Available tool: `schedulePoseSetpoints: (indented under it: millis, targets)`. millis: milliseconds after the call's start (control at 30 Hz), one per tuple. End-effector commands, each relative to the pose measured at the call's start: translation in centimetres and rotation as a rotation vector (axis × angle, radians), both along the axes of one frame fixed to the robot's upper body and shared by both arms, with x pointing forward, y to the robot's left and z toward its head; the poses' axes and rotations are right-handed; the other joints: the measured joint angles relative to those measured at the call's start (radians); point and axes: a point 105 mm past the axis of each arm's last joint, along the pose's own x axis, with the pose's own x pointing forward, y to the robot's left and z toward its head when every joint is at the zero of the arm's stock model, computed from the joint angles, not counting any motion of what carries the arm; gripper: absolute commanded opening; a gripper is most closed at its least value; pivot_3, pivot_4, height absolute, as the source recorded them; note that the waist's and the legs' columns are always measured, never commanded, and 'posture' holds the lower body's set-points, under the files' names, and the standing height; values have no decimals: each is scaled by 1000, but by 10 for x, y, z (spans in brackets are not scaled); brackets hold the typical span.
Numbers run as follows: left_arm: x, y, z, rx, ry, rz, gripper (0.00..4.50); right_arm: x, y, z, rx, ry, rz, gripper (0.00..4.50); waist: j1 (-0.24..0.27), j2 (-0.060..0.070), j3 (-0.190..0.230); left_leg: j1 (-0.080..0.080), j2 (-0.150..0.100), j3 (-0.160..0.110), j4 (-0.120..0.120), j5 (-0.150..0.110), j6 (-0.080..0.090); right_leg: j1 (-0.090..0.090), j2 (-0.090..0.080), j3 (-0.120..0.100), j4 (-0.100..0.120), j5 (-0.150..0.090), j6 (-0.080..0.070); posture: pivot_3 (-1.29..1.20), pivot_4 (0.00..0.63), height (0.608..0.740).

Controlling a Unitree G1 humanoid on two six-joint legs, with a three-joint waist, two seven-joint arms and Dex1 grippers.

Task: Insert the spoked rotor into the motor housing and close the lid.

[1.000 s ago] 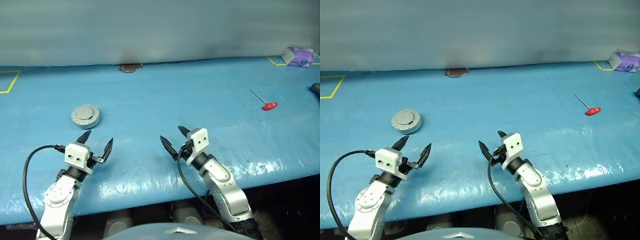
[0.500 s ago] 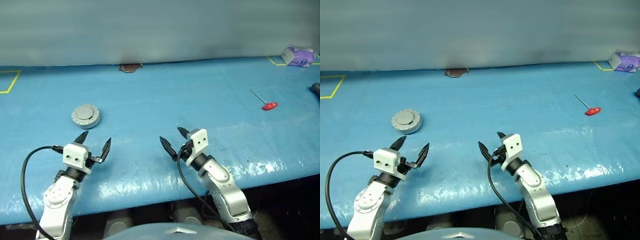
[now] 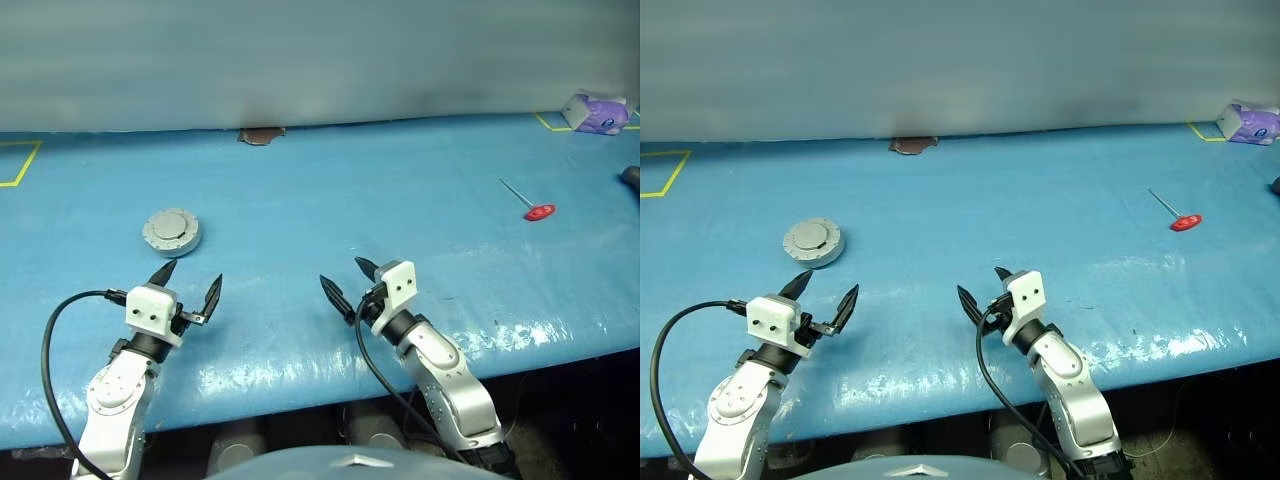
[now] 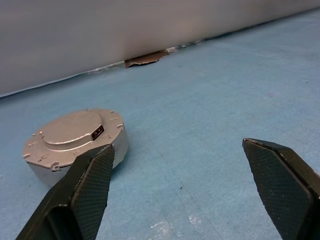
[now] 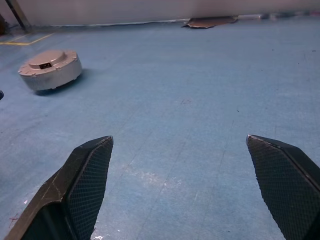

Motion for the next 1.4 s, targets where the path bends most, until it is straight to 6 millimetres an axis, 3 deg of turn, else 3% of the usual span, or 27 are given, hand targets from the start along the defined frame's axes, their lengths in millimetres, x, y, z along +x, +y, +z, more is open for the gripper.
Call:
schedulePoseSetpoints:
  millis: [33, 1400]
  targets:
    - [2, -3, 15, 8, -61, -11, 4473, 1, 1, 18, 32, -69, -4, 4500, 0, 0, 0, 0, 0, 0, 0, 0, 0, 0, 0, 0, 0, 0, 0, 0, 150, 740]
    - [12, -4, 16, 27, -73, -11, 4473, -2, 13, 15, 24, -61, 53, 4500, 0, 0, 0, 0, 0, 0, 1, 0, 0, 1, 0, 0, 0, 0, 1, 0, 150, 740]
